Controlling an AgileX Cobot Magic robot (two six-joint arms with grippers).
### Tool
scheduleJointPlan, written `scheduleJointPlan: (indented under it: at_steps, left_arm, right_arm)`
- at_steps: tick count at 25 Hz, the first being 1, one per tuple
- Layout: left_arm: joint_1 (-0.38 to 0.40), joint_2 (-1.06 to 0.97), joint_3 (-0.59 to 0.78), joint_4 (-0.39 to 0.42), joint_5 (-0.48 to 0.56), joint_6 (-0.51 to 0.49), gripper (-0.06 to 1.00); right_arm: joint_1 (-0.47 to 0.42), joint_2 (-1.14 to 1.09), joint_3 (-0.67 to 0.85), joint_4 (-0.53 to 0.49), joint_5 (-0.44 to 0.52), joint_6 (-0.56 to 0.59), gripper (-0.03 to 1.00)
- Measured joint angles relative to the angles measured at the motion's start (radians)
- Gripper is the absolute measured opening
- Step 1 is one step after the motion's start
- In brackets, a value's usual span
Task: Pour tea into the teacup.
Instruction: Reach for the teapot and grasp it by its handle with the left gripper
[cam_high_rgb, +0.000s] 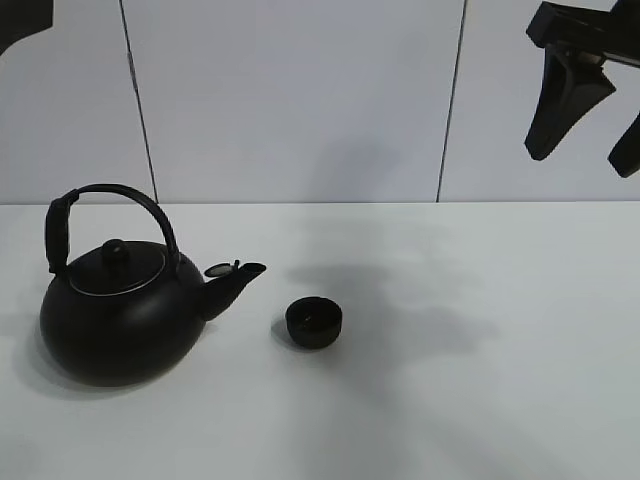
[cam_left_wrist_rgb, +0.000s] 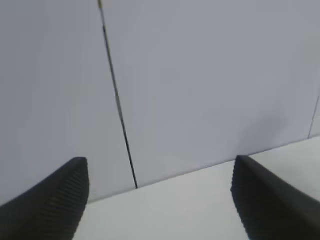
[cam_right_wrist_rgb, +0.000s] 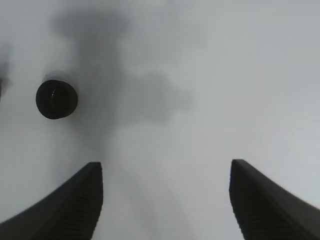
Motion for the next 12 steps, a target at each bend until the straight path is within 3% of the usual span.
scheduleJointPlan:
  at_steps: [4,12]
  left_arm:
    - [0.0,0.0,0.053,0.115,-0.093,-0.028,0.57]
    - [0.0,0.0,0.186,0.133,-0.13,-0.151,0.57]
  right_arm:
    - [0.0,0.0,0.0,-0.001,-0.001,0.0,0.49]
    - [0.0,0.0,0.0,-0.001,-0.001,0.0,0.49]
